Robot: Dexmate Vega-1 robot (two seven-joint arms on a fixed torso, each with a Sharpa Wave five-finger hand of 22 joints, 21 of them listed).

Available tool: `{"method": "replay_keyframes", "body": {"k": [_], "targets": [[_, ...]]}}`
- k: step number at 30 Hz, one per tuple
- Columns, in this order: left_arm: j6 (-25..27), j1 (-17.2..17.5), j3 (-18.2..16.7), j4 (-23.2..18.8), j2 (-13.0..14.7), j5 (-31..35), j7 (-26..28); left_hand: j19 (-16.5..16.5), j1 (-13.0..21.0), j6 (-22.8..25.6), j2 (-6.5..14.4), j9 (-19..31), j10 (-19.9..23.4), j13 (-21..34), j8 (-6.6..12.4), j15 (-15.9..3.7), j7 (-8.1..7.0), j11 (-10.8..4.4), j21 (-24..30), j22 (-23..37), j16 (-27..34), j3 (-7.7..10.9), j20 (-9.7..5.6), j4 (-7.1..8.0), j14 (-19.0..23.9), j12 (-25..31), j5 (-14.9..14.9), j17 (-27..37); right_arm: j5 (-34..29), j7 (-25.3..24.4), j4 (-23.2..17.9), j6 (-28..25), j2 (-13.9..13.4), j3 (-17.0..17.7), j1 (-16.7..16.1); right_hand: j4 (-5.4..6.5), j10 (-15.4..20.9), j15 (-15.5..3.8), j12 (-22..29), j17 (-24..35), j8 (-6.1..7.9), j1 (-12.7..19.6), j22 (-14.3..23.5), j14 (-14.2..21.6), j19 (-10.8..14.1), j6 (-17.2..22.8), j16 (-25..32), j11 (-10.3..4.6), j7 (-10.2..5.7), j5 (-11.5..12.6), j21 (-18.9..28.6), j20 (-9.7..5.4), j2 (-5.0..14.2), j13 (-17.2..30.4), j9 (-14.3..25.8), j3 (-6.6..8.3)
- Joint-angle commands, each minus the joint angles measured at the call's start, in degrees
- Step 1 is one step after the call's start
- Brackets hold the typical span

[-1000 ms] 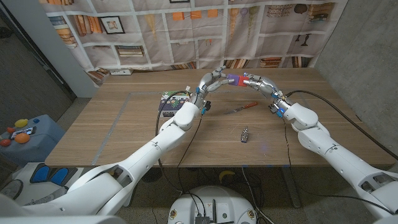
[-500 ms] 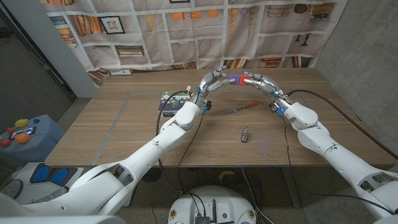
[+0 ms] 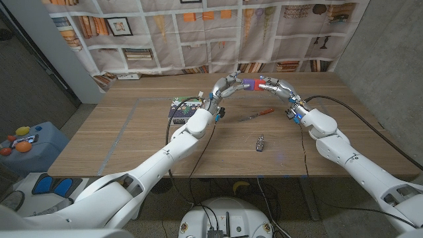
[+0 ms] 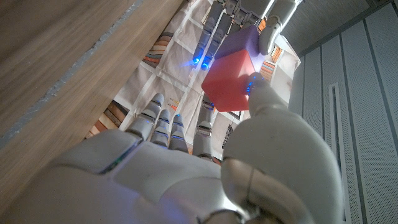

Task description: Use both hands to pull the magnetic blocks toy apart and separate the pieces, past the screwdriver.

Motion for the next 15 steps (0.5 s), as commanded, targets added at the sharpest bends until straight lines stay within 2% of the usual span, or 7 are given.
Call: {"method": "replay_keyframes", "body": {"k": [1,15], "targets": [[-0.2,0.2,-0.2,0.1,0.0,-0.1,0.4,-0.1,4.7,9.3,4.9,1.9,0.3,0.1,3.51,-0.93,-8.72,0.12,0.2,0.3,0.1,-0.27,0.23,0.05,0.3,0.2,0.2,0.2,0.3,-0.6,0.3,-0.7,0.3,0.1,0.1,0.07,0.7,-0.14,0.2,0.3,2.58,0.7,0.3,0.5,0.7,4.3,0.6,-0.2,-3.78,0.2,0.4,-0.13,0.54,0.1,2.5,-0.06],[-0.4,-0.1,-0.3,0.7,0.0,-0.3,0.3,-0.1,4.8,9.4,5.0,1.9,0.4,0.1,3.57,-0.95,-8.78,0.24,0.3,0.3,0.1,-0.48,0.24,0.08,0.4,0.2,0.2,0.2,-0.2,-1.9,0.1,-1.0,0.1,0.3,0.0,0.16,1.3,-0.48,0.0,0.9,4.82,1.6,0.3,0.9,1.3,4.9,1.0,-0.26,-4.62,0.3,0.3,-0.53,0.77,0.0,4.2,-0.45]]}}
